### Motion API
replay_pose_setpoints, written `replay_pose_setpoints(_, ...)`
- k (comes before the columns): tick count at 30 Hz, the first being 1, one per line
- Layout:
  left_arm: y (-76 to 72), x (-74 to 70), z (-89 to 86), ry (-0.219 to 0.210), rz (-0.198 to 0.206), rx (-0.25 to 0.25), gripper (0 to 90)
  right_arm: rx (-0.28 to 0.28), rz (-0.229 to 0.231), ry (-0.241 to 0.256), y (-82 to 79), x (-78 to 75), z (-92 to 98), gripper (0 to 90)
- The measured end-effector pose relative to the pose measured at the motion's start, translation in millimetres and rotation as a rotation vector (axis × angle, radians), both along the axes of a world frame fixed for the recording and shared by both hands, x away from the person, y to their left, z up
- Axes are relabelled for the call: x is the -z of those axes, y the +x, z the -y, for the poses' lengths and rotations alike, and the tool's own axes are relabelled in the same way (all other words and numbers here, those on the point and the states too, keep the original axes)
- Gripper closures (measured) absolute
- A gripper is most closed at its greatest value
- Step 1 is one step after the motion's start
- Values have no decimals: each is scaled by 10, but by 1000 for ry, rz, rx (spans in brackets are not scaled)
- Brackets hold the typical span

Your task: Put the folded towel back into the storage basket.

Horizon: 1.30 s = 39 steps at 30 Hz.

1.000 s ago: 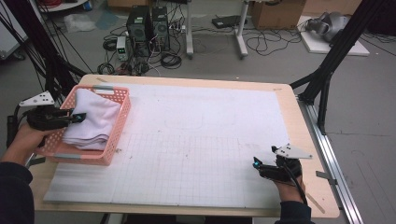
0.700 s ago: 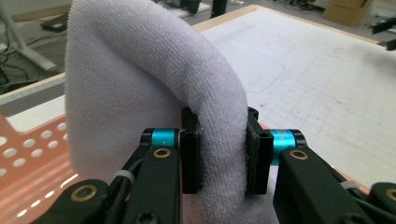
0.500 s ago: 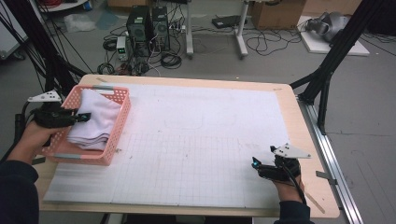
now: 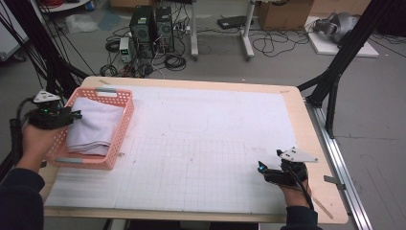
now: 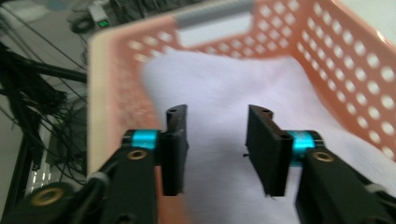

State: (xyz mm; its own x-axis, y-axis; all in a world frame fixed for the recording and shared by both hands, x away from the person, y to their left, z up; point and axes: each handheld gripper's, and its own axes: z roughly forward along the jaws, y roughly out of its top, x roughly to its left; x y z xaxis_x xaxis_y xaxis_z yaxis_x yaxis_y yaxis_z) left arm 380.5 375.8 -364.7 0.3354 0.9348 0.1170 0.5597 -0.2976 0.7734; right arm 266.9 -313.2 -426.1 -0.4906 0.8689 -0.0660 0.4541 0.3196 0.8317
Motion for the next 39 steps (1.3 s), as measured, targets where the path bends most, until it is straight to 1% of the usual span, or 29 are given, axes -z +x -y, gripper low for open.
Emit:
replay_pose_setpoints(1, 27, 55, 71, 41, -29, -8, 631, 0, 1, -3, 2, 0, -5, 170)
replay_pose_setpoints(2, 27, 55, 71, 41, -29, -8, 637, -6, 3, -4, 6, 2, -9, 170)
replay_pose_setpoints(3, 71, 132, 132, 88, -73, -44, 635, -5, 0, -4, 4, 0, -13, 170)
replay_pose_setpoints(4, 98, 174, 151, 120, -99, -71, 635, -5, 0, -4, 4, 0, -13, 170)
replay_pose_setpoints(5, 155, 264, 172, 196, -133, -160, 615, -3, 2, -1, 2, 0, -9, 170)
replay_pose_setpoints(6, 177, 297, 161, 219, -150, -190, 600, -3, -1, -2, -2, -2, -4, 170)
replay_pose_setpoints(8, 210, 349, 132, 225, -184, -219, 587, 0, 2, 3, -3, -3, 18, 170)
replay_pose_setpoints(11, 219, 357, 113, 221, -193, -223, 586, 6, 4, 5, -2, 1, 43, 170)
replay_pose_setpoints(12, 208, 328, 107, 193, -177, -223, 583, 5, 5, 7, -5, 0, 46, 170)
replay_pose_setpoints(13, 208, 328, 107, 193, -177, -223, 580, 4, 8, 5, -8, -3, 48, 170)
replay_pose_setpoints(14, 185, 292, 99, 150, -153, -213, 580, 4, 8, 5, -8, -3, 48, 170)
replay_pose_setpoints(15, 160, 258, 87, 89, -127, -193, 571, 4, 9, 5, -12, -8, 49, 170)
replay_pose_setpoints(16, 128, 203, 88, -51, -95, -138, 550, 9, 6, 8, -14, -9, 50, 170)
replay_pose_setpoints(17, 113, 176, 105, -105, -85, -101, 552, 10, 7, 9, -10, -6, 47, 170)
replay_pose_setpoints(18, 113, 176, 105, -105, -85, -101, 552, 6, 7, 6, -4, -3, 44, 170)
replay_pose_setpoints(19, 112, 175, 171, -190, -88, -18, 550, 1, 5, 4, -1, 0, 31, 170)
replay_pose_setpoints(20, 112, 175, 171, -190, -88, -18, 550, -1, 2, 4, 0, 0, 20, 170)
replay_pose_setpoints(21, 139, 248, 246, -104, -145, 15, 547, -3, 4, 1, 3, -1, 7, 170)
replay_pose_setpoints(22, 156, 301, 268, -25, -172, -3, 538, -6, 3, -1, 3, -5, -2, 170)
replay_pose_setpoints(23, 170, 347, 270, 11, -189, -17, 551, -6, 2, 1, 1, -7, -9, 170)
replay_pose_setpoints(25, 182, 373, 257, 18, -189, -56, 572, -4, 0, 3, -2, -6, -8, 170)
replay_pose_setpoints(28, 198, 407, 263, 40, -193, -45, 575, -2, 3, 3, 3, 4, 20, 170)
replay_pose_setpoints(30, 198, 435, 269, -5, -197, -49, 571, 2, 4, 7, 2, 4, 26, 170)
replay_pose_setpoints(33, 195, 444, 289, -28, -204, -27, 579, -2, 4, 5, 4, 0, 20, 170)
replay_pose_setpoints(34, 204, 447, 313, -97, -222, 10, 595, -5, 5, 5, 10, 2, 15, 170)
replay_pose_setpoints(36, 212, 463, 354, -195, -235, 91, 630, -9, 1, 3, 13, 1, 0, 170)
replay_pose_setpoints(37, 213, 470, 383, -190, -225, 112, 637, -11, 3, 1, 16, -1, -4, 170)
replay_pose_setpoints(38, 218, 471, 396, -165, -215, 106, 642, -10, 4, 1, 16, -4, -6, 170)
replay_pose_setpoints(39, 218, 471, 396, -165, -215, 106, 643, -10, 4, 2, 15, -4, -3, 170)
